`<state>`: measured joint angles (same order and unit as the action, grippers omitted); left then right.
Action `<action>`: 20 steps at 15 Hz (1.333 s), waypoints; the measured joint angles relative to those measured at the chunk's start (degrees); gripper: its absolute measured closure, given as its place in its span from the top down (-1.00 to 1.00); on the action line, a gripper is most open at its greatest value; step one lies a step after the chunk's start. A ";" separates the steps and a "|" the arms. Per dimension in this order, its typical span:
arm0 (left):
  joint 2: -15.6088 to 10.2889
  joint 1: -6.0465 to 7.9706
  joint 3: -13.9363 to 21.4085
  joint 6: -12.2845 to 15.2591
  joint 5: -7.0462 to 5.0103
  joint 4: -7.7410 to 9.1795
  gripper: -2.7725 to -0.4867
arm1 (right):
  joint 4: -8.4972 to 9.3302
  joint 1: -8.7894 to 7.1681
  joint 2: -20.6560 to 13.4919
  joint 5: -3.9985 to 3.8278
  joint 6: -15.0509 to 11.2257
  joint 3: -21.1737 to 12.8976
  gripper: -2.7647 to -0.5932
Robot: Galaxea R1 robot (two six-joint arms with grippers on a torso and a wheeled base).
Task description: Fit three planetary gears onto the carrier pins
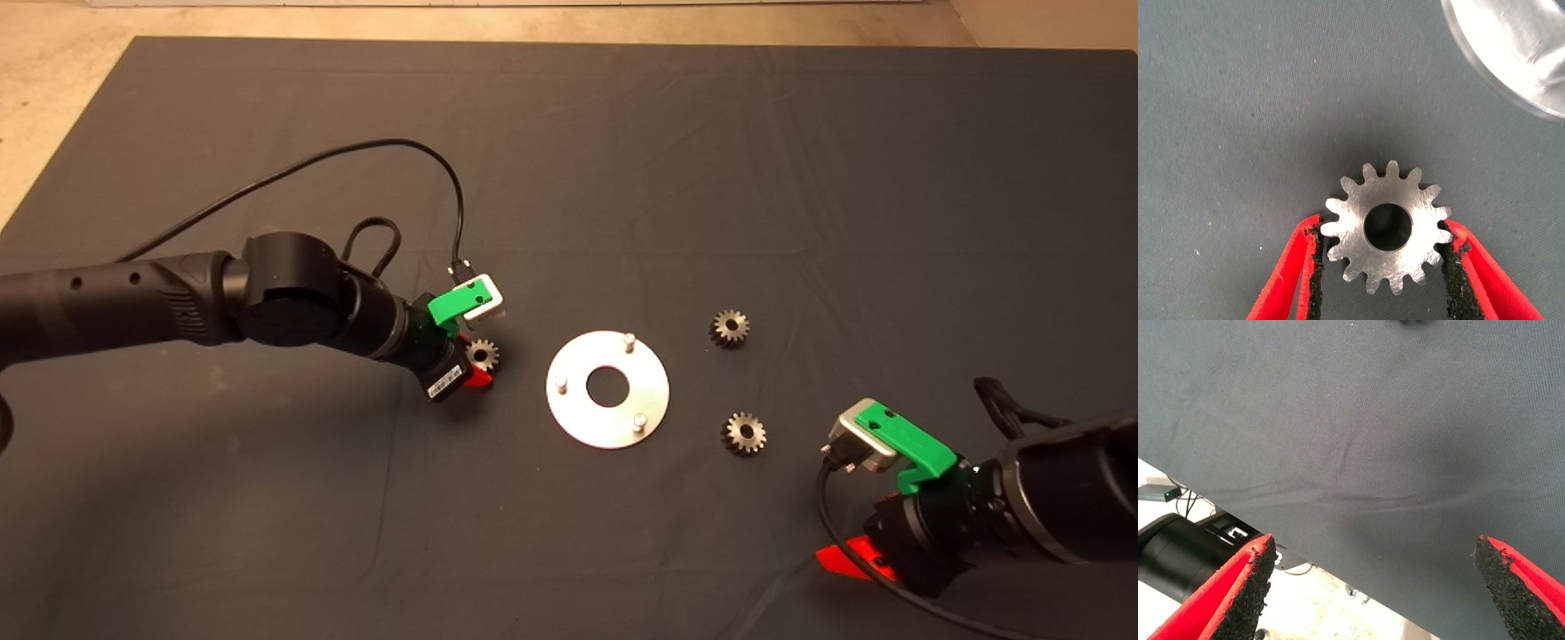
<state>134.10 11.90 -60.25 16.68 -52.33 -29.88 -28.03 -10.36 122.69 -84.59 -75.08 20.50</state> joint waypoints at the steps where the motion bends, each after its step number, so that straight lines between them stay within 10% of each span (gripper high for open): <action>1: 0.00 0.00 0.00 -0.01 0.15 0.00 -0.56 | 0.00 0.00 0.00 -0.02 0.01 0.00 0.49; 20: -1.90 -0.12 2.28 0.10 0.90 -0.02 -0.90 | 0.02 -2.32 -5.18 -0.44 0.09 0.00 0.49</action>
<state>132.19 11.78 -57.97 16.77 -51.43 -29.90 -28.00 -12.68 117.51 -85.03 -75.00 20.50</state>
